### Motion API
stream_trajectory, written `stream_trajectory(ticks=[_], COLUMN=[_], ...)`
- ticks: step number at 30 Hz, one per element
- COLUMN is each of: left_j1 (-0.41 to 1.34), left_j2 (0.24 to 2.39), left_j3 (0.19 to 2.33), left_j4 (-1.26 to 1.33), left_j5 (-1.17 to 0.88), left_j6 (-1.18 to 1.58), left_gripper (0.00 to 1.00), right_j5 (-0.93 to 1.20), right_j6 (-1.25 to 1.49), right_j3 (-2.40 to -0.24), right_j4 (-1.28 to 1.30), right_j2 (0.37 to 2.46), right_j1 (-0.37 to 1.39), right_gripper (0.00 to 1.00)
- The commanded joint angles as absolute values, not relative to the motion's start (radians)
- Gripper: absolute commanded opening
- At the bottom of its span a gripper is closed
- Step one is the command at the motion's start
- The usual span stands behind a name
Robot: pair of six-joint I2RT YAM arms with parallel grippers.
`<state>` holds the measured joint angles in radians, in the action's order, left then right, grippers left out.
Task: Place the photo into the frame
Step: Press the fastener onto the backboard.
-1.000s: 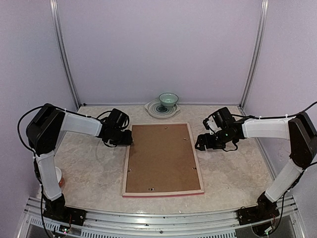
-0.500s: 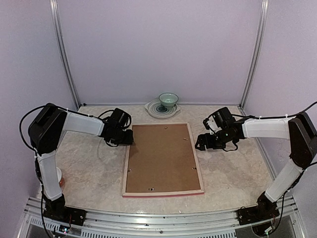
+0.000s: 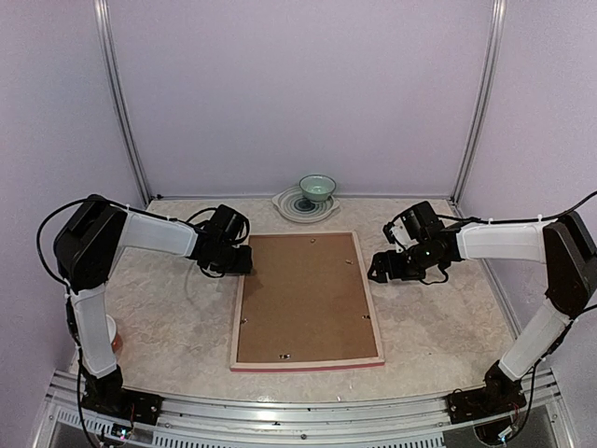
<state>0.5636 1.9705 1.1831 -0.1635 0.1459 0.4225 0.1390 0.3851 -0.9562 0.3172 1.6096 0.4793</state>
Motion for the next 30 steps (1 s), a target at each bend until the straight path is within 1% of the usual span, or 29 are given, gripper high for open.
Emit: stream_trajectory(ticks=[1,11,14,18,21,24,26,29,30], left_j1=[0.558,0.558,0.558,0.557,0.555,0.555,0.555,0.555,0.555], left_j2=[1.964,1.974,1.974,1.976,1.973,1.972,1.964,1.949,1.945], left_j3=[1.16,1.149,1.141,1.131,1.126,1.124,1.12,1.107,1.104], left_j4=[-0.203,-0.199,-0.193,-0.188,-0.186,-0.186,-0.187,-0.185,-0.184], left_j5=[0.191,0.181,0.173,0.169,0.168,0.162,0.155,0.15,0.15], left_j6=[0.427,0.426,0.428,0.43,0.431,0.433,0.434,0.44,0.442], left_gripper=[0.47,0.45,0.4,0.38,0.34,0.34,0.37,0.51,0.52], right_j5=[0.145,0.146,0.147,0.148,0.148,0.149,0.148,0.149,0.15], right_j6=[0.378,0.378,0.378,0.378,0.379,0.379,0.379,0.378,0.379], right_j3=[-0.94,-0.939,-0.938,-0.938,-0.939,-0.939,-0.939,-0.939,-0.938], right_j4=[0.302,0.299,0.3,0.3,0.3,0.301,0.301,0.301,0.301], right_j2=[1.579,1.578,1.576,1.575,1.576,1.574,1.574,1.572,1.572], right_j1=[0.467,0.464,0.464,0.461,0.462,0.462,0.462,0.46,0.461], right_gripper=[0.89,0.89,0.89,0.89,0.89,0.89,0.89,0.89,0.89])
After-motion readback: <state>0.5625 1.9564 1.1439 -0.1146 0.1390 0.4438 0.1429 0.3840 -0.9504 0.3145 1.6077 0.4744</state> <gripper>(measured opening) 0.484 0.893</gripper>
